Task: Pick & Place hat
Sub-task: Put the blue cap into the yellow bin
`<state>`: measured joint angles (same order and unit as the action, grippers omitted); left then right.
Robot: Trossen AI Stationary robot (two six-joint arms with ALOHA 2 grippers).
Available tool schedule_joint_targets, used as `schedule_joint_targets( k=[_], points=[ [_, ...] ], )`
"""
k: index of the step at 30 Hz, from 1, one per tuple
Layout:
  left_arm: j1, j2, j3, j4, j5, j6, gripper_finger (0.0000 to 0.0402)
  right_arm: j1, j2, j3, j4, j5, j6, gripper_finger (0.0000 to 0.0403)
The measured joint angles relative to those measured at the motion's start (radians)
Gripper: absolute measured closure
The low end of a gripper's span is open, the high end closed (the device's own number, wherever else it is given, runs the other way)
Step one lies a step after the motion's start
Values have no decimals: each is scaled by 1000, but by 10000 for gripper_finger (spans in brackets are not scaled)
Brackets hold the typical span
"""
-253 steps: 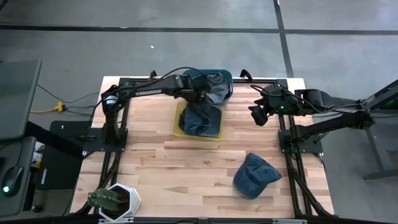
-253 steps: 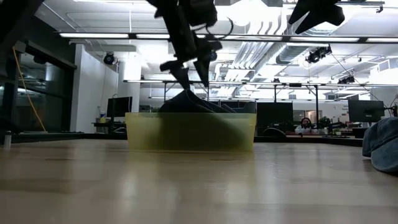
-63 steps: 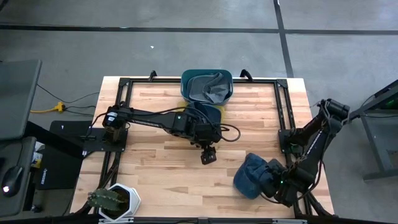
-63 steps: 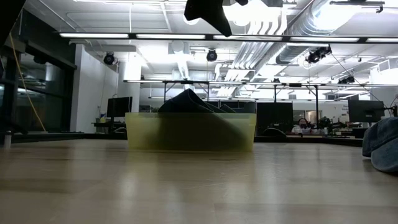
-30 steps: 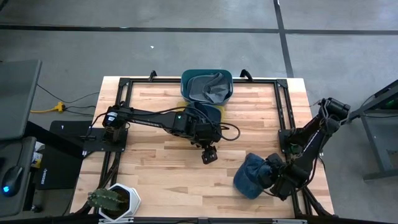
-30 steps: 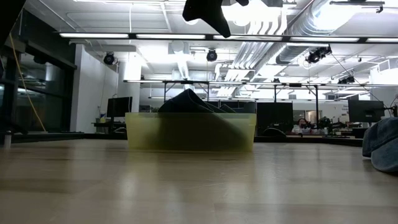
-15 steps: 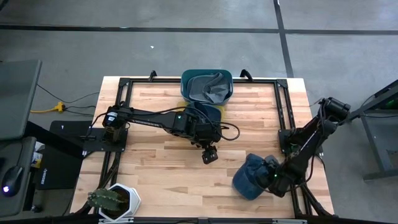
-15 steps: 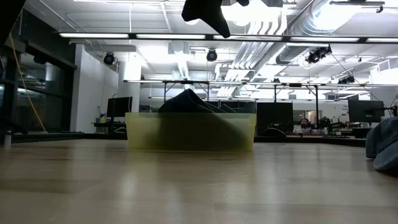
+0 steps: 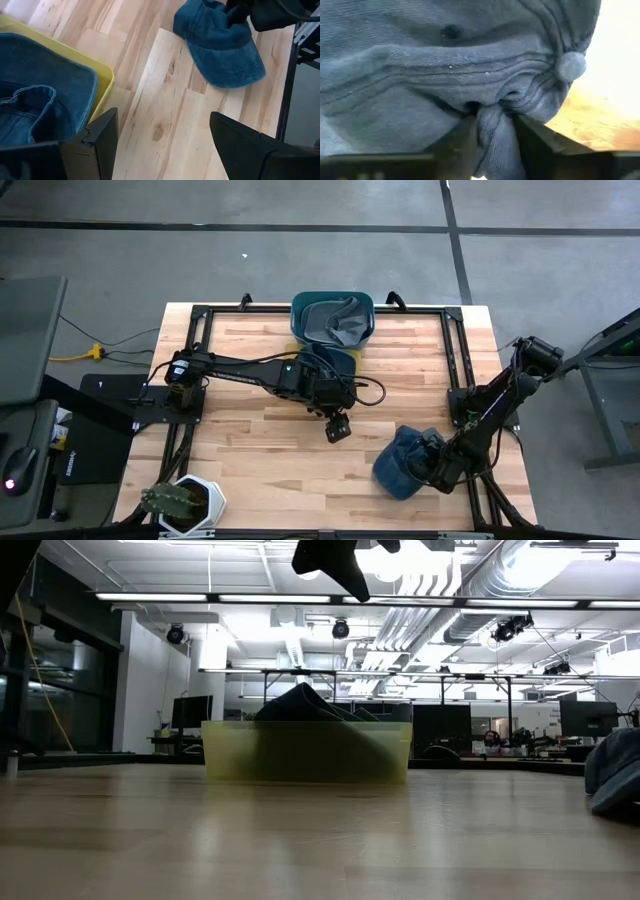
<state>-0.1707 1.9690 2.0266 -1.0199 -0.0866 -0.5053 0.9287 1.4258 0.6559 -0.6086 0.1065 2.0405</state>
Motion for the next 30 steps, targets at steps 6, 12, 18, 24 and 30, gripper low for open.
schedule_joint_targets(
  k=[6,12,18,24,30],
  points=[
    [0,0,0,0,-29,2,145,0,0,0,29,0,-55,387],
    [0,0,0,-1,-18,3,145,1,0,15,12,35,-86,390],
    [0,0,0,-4,31,2,145,0,0,109,-140,67,-136,390],
    [1,0,0,-6,32,2,145,0,0,294,-426,139,-200,390],
    [1,0,0,7,33,2,145,0,0,493,-760,279,-292,390]
  ],
)
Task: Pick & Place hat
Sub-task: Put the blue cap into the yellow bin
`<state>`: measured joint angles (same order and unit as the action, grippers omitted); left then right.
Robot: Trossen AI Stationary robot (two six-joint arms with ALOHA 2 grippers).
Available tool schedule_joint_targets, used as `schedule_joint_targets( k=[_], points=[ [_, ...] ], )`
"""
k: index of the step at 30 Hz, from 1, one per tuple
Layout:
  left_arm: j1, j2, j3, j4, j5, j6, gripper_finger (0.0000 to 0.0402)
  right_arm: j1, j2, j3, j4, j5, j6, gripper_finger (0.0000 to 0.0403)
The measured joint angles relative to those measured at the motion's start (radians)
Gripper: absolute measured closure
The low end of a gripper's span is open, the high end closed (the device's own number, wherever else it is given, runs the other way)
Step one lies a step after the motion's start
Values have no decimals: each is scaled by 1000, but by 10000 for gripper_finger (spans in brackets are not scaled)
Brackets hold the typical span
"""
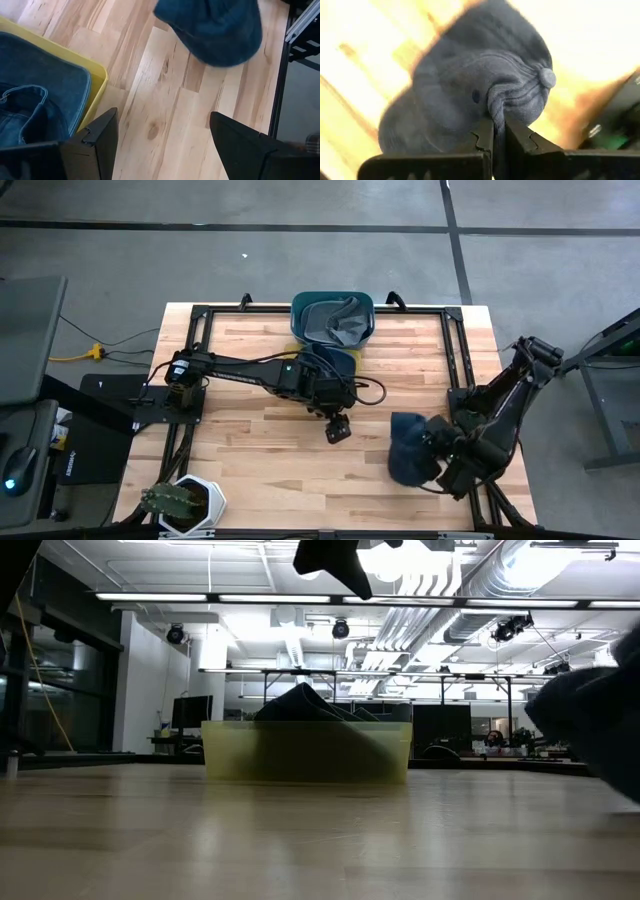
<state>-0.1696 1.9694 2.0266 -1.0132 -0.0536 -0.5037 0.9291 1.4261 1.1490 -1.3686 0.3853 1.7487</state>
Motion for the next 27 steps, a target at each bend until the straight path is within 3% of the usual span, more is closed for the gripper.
schedule_joint_targets(
  k=[5,10,27],
  points=[
    [0,0,0,29,14,-2,145,-13,-1,97,-202,90,-62,390],
    [0,0,0,57,18,-5,145,-52,-7,109,-199,191,-197,390],
    [85,0,0,-111,47,13,145,-275,-6,141,-204,324,-660,390]
  ],
)
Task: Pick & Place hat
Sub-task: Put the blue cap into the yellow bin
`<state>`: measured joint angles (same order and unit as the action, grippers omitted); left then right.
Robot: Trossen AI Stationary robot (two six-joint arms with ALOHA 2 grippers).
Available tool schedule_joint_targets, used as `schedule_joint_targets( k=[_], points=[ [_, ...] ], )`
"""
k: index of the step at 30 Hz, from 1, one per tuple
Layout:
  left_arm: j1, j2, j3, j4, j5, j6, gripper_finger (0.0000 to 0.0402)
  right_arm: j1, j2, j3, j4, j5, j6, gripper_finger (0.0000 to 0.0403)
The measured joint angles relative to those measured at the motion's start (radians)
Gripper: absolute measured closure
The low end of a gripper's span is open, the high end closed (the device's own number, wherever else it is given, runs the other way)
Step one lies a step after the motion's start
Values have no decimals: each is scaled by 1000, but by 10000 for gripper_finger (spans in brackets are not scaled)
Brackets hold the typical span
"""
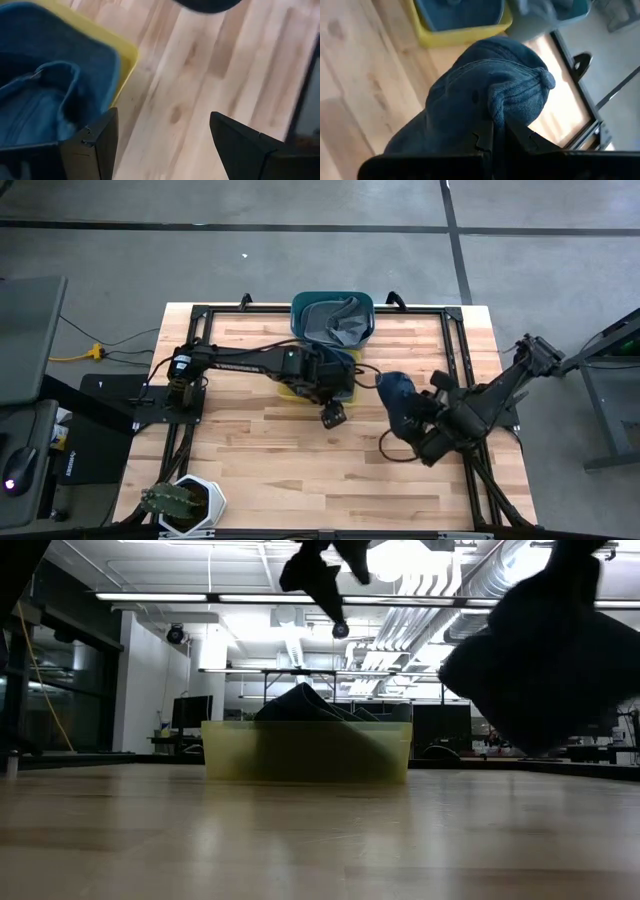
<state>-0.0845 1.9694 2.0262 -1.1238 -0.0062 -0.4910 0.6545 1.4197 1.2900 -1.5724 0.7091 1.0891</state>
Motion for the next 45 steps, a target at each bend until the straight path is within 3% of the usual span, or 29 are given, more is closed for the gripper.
schedule_joint_targets(
  k=[9,17,19,26,33,41,45],
  points=[
    [11,-55,0,-117,-149,35,145,-118,0,117,1,109,-199,390],
    [21,-133,-2,-102,-160,101,145,-187,0,153,1,136,-260,390],
    [21,-160,2,-36,-140,132,145,-191,0,153,1,141,-260,390],
    [21,-166,-14,225,73,250,145,-197,0,153,1,143,-239,390],
    [67,-207,-314,609,262,179,145,-197,0,153,1,126,-224,390],
    [140,-333,-734,993,303,-95,145,-198,0,153,1,119,-287,390],
    [188,-377,-825,1125,316,-237,145,-223,0,153,14,120,-402,390]
  ],
)
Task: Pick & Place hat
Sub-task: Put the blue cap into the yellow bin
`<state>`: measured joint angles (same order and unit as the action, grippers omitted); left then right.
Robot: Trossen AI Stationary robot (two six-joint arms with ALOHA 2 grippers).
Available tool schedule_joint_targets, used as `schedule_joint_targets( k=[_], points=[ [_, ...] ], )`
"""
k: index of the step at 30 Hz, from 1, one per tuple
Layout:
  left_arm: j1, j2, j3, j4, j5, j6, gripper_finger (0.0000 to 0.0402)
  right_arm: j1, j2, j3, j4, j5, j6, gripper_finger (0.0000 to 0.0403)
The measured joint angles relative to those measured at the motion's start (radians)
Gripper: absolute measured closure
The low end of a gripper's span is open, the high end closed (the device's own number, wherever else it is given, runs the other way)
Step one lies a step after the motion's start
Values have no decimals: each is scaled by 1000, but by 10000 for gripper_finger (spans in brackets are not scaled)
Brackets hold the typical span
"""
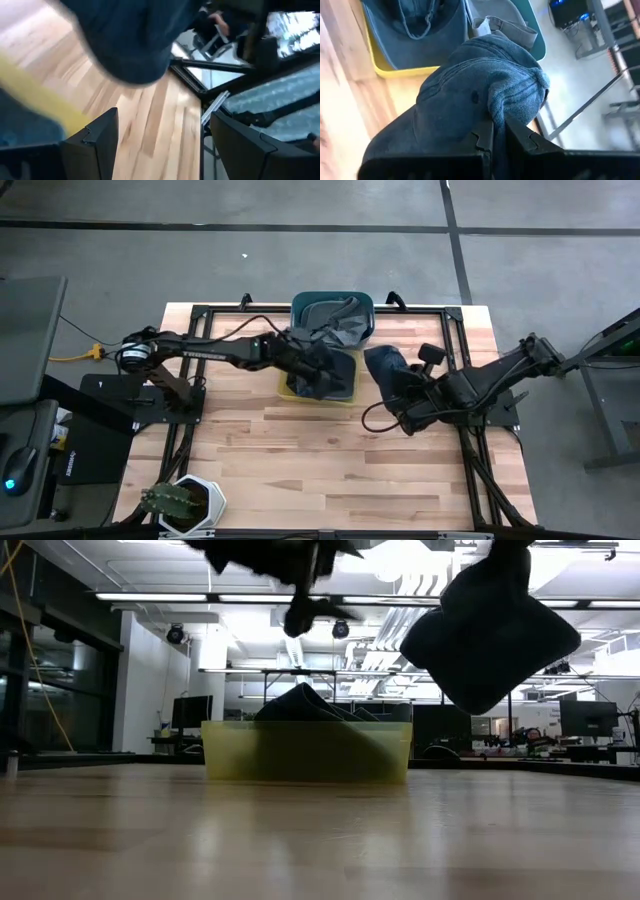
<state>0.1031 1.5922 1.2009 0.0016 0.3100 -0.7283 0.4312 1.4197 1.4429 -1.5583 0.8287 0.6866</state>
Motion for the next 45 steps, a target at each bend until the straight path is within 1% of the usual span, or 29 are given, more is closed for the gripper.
schedule_joint_targets(
  k=[3,4,6,9,10,12,15,16,20,23,26,28,32,35,40,45],
  points=[
    [38,-25,-50,-5,17,-73,145,-26,0,0,25,6,-114,390],
    [53,-29,-54,20,17,-90,145,-37,0,0,38,13,-153,390],
    [87,-41,-58,53,20,-112,145,-57,0,0,72,27,-236,390],
    [144,-76,-82,24,48,-125,145,-87,0,0,141,54,-362,390],
    [161,-79,-81,44,49,-129,145,-97,0,0,167,67,-401,390],
    [193,-84,-90,71,60,-142,145,-109,4,2,205,107,-475,390],
    [252,-103,-108,54,109,-166,145,-125,36,37,217,199,-579,390],
    [268,-107,-108,75,126,-172,145,-133,53,55,217,224,-619,390],
    [320,-106,-105,110,174,-215,145,-147,130,109,221,287,-799,390],
    [347,-106,-106,166,211,-275,145,-146,184,116,222,418,-928,390],
    [372,-108,-105,194,258,-357,145,-156,223,116,232,485,-1023,390],
    [379,-107,-105,210,282,-407,145,-162,243,116,239,496,-1049,390],
    [377,-107,-105,240,284,-535,145,-171,262,116,249,506,-1105,390],
    [374,-107,-105,243,285,-593,145,-176,264,116,265,540,-1148,390],
    [375,-107,-105,243,277,-715,145,-179,262,116,356,582,-1286,390],
    [375,-107,-105,242,258,-798,145,-178,262,116,465,578,-1403,390]
  ],
)
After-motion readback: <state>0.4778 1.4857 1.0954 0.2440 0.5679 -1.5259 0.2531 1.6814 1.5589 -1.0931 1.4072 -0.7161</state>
